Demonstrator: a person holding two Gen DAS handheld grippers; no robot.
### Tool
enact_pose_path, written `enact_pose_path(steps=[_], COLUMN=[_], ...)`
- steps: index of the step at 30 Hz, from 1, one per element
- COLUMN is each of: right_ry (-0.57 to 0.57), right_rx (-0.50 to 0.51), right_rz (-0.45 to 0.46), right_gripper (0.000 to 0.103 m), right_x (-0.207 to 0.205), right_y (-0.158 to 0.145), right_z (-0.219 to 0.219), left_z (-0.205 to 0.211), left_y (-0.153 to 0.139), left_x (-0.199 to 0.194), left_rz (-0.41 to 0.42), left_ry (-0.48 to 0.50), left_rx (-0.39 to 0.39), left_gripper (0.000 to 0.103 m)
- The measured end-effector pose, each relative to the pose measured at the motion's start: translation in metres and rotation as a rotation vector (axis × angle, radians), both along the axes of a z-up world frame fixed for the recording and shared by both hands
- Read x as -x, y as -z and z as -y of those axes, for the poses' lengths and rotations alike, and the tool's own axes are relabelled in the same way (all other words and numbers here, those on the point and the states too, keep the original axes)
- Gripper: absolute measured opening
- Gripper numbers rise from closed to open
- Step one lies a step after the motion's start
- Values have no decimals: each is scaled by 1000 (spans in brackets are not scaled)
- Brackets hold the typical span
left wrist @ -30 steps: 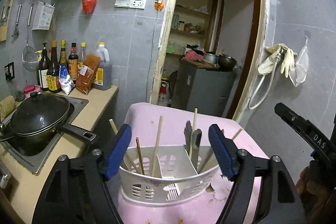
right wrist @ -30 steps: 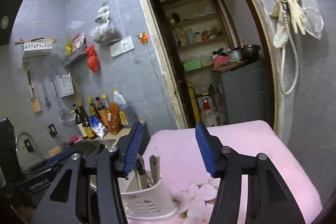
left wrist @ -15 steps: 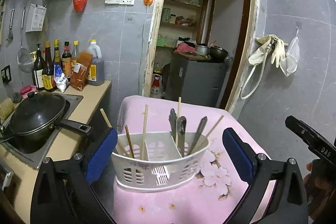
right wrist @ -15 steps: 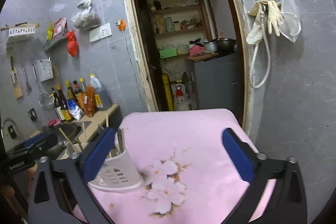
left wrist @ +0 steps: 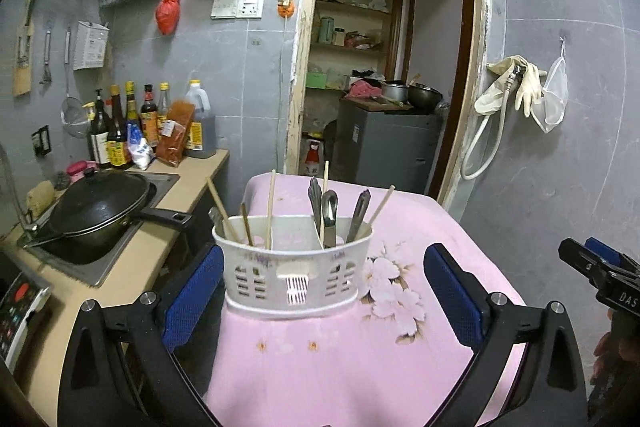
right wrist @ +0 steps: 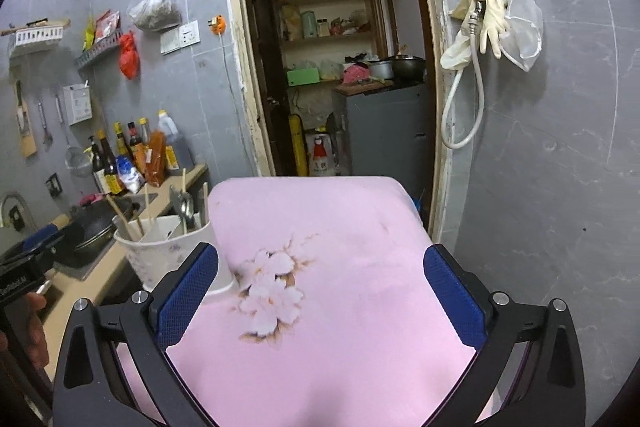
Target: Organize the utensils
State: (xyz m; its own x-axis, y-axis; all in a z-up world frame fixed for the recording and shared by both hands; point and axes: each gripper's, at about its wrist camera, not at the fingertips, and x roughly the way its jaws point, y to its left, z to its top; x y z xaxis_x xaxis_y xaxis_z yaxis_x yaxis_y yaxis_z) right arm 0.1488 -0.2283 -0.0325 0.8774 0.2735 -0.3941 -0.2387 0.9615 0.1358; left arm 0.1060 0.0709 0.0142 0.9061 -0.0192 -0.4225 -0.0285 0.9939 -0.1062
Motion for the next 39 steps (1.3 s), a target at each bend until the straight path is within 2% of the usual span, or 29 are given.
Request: enact_pose_path(steps=[7,17,39], right_ry=[-40,-32,4], right_rx=[-10,-7,-1], right_rz=[-3,-25,-30], right_gripper=[103,103,103], right_x=[26,57,72], right_y=[0,7,9], right_z=[13,27,36], left_z=[17,36,44], left_y=[6,12,15], left_x=[37,76,89], left_rz=[-30,-43,-32], left_ry=[-41,-48,-29], left_rx=[-14,-29,-51], left_gripper=[98,98,98])
